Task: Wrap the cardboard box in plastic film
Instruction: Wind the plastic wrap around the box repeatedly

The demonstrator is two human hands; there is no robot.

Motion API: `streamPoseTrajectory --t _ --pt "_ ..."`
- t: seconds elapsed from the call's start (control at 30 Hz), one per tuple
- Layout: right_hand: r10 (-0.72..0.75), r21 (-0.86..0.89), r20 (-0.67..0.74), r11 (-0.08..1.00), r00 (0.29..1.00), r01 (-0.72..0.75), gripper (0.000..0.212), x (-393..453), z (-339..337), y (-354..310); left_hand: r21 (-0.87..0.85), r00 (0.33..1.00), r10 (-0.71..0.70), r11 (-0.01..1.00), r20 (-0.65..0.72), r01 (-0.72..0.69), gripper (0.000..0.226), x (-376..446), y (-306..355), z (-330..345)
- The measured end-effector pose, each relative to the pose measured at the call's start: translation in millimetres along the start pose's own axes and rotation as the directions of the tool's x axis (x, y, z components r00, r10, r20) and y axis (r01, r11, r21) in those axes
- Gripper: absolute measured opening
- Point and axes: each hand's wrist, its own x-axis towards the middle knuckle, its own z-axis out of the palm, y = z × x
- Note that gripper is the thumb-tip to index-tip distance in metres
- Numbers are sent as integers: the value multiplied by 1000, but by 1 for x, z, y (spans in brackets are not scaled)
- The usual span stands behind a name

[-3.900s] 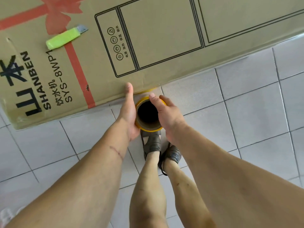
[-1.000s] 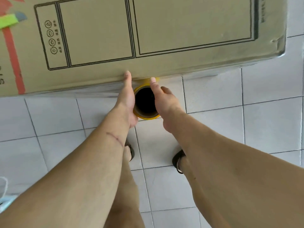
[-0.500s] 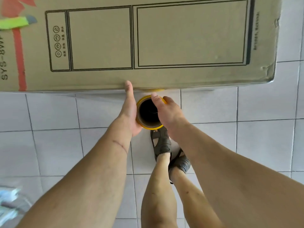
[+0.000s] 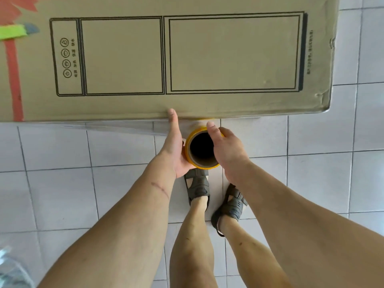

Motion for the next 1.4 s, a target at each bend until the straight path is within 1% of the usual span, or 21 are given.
streamPoseTrajectory --t 0.07,0.13,0.17,0.23,0.27,0.37,0.43,0.5,0.57,0.63,0.77,0.87,0.9,0.97,1.0,1.03,1.1,1.2,1.27,1.33,1.4 --pt "-17 -27 -18 999 1000 16 78 0 -6 -3 36 999 5 999 -43 -4 123 -2 -1 11" --pt "-7 10 6 1000 1000 7 78 -1 -8 -2 82 984 87 994 -154 -75 100 4 -2 19" --pt "1 59 27 998 1000 -2 78 -2 -7 -2 102 975 128 989 -180 -111 95 5 -2 21" --pt "29 141 60 989 998 -38 77 -1 -8 1 81 981 125 990 -150 -113 102 9 -2 23" --pt "35 140 68 989 997 -45 77 -1 -10 1 64 987 107 993 -122 -100 107 10 -2 22" --pt "-4 31 38 1000 999 3 73 2 -23 -4 8 999 31 999 -23 -31 123 10 -7 23" --pt "-36 -8 -3 999 999 36 74 8 -33 -8 6 1000 -5 1000 6 5 129 6 -8 30" --pt "-30 4 7 1000 1000 30 74 11 -40 -7 74 998 25 997 -61 -20 122 1 -6 42" --pt "5 46 69 999 998 -8 74 10 -43 -5 122 980 133 986 -148 -115 109 5 -4 50" --pt "24 106 117 994 993 -36 74 13 -44 4 96 973 155 985 -169 -141 111 11 -4 53" --pt "-5 60 69 998 998 1 59 19 -60 3 -29 994 102 994 -45 -104 113 12 -20 64" --pt "-37 42 26 998 999 36 65 23 -75 -1 -61 998 68 996 19 -66 122 10 -31 76" --pt "-47 47 16 998 999 47 72 25 -78 -1 -28 997 74 997 -22 -75 120 10 -31 80" --pt "-46 75 43 996 998 42 83 25 -80 1 72 976 149 988 -159 -139 102 14 -28 86" --pt "-34 96 63 995 997 28 86 24 -79 3 129 957 206 975 -202 -183 92 15 -24 88" --pt "-23 121 80 993 997 13 83 26 -79 7 142 951 225 970 -212 -197 86 18 -20 90" --pt "-10 141 97 990 995 -4 68 27 -81 7 62 974 180 983 -139 -173 90 19 -18 94" --pt "-30 20 69 999 997 28 63 27 -94 -1 -16 995 92 996 -46 -93 108 17 -26 99" --pt "-75 -39 42 996 996 77 61 29 -106 -1 -13 999 37 999 24 -37 118 17 -32 105" --pt "-69 -27 47 997 996 70 69 31 -113 1 68 999 45 997 -31 -43 113 14 -31 112" --pt "9 72 85 997 996 -15 79 31 -117 3 141 979 137 983 -151 -116 94 19 -27 119"
